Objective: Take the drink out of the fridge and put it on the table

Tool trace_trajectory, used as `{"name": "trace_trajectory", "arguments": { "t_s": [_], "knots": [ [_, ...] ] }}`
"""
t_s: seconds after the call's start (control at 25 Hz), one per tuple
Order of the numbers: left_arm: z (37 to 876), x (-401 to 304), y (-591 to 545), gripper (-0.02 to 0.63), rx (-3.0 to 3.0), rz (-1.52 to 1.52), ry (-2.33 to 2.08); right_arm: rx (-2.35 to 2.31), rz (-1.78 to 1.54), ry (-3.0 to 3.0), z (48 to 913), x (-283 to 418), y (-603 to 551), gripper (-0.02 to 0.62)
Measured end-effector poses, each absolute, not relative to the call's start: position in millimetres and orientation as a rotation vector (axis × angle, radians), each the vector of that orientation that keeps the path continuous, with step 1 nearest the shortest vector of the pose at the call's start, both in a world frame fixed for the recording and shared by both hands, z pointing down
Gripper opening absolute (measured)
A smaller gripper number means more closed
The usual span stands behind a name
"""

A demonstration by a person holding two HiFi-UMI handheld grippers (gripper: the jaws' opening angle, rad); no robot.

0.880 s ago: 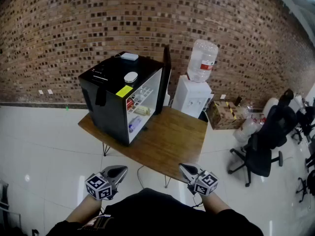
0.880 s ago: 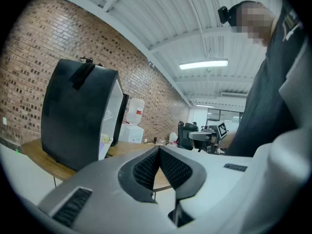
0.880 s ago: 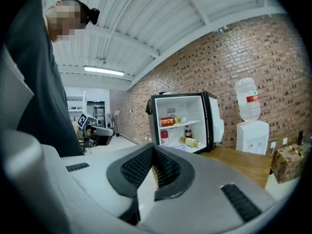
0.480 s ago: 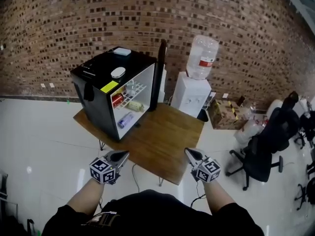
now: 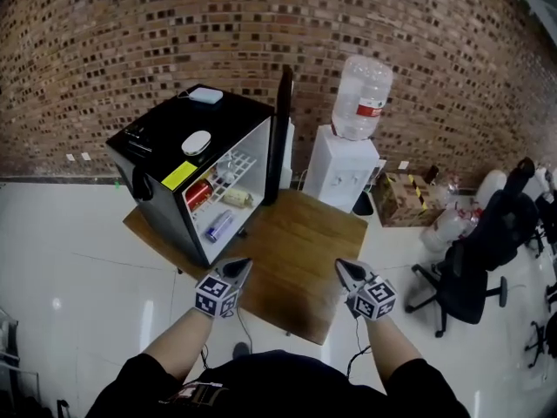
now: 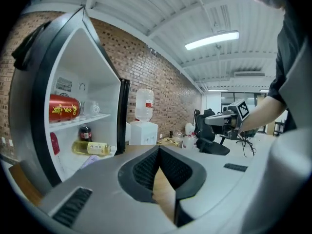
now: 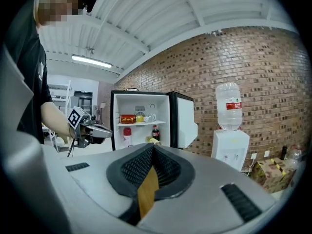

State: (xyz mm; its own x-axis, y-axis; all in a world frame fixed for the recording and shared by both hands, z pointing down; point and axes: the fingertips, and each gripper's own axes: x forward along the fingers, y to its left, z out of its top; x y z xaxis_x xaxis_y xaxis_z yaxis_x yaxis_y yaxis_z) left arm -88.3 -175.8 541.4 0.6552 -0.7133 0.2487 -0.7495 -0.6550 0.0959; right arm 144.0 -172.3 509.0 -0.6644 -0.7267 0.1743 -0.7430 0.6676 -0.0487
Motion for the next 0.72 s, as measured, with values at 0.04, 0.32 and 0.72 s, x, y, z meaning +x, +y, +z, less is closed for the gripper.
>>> {"name": "trace_trajectory", "arguments": {
  "t_s": [0.04,0.32,0.72],
  "knots": [
    [547.6,-87.8,-188.2,0.009,2.67,0.281,-1.2,1.222,0.177,-2.73,511.3,141.8,-183.5,0.011],
    [579.6,-82.3,-278.8,0.009,2.591,0.343,-1.269,1.18,0.138,-2.697,530.9,138.9,-255.8,0.011],
    [608.6,-82.8,-363.4,0.009,2.375,0.568,-1.656,0.843,0.15,-2.803,587.9,172.7,-293.1,0.011]
  ]
}}
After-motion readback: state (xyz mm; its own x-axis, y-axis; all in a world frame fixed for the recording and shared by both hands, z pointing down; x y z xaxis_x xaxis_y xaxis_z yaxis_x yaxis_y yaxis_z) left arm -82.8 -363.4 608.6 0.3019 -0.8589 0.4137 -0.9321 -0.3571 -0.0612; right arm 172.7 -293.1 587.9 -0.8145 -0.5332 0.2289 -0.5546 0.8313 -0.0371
